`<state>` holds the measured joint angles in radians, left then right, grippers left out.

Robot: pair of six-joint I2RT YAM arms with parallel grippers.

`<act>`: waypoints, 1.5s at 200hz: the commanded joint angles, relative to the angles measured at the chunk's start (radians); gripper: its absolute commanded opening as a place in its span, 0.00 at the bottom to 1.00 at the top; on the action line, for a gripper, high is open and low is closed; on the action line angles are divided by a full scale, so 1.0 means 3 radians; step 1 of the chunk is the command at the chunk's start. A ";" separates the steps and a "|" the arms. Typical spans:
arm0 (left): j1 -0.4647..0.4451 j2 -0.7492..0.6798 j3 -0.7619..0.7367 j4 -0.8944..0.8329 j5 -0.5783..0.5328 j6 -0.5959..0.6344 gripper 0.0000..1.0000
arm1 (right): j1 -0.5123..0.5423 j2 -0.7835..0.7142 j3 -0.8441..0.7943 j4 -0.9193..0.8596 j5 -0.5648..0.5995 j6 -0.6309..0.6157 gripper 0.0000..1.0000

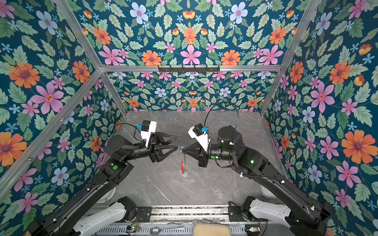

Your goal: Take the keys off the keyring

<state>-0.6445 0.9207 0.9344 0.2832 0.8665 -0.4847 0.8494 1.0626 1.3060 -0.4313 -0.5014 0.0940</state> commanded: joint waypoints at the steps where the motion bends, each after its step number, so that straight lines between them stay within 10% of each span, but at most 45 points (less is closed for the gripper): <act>1: -0.0001 0.0070 0.0188 -0.0786 0.0077 0.0445 0.69 | -0.0011 0.0090 0.0201 -0.0628 0.0153 -0.0243 0.00; 112: -0.0009 0.0510 0.0825 -0.1954 0.0660 0.1034 0.57 | -0.0218 0.0477 0.0672 -0.1344 -0.0208 -0.0367 0.00; 165: -0.0055 0.0546 0.0803 -0.1901 0.0710 0.1043 0.18 | -0.0218 0.0542 0.0692 -0.1260 -0.0256 -0.0325 0.00; 300: -0.0076 0.0562 0.0819 -0.1951 0.0486 0.1099 0.40 | -0.0213 0.0551 0.0723 -0.1238 -0.0384 -0.0316 0.00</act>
<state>-0.6693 1.0973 1.1675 -0.2916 1.0893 -0.1814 0.7822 1.2381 1.5116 -0.8242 -0.5720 0.0086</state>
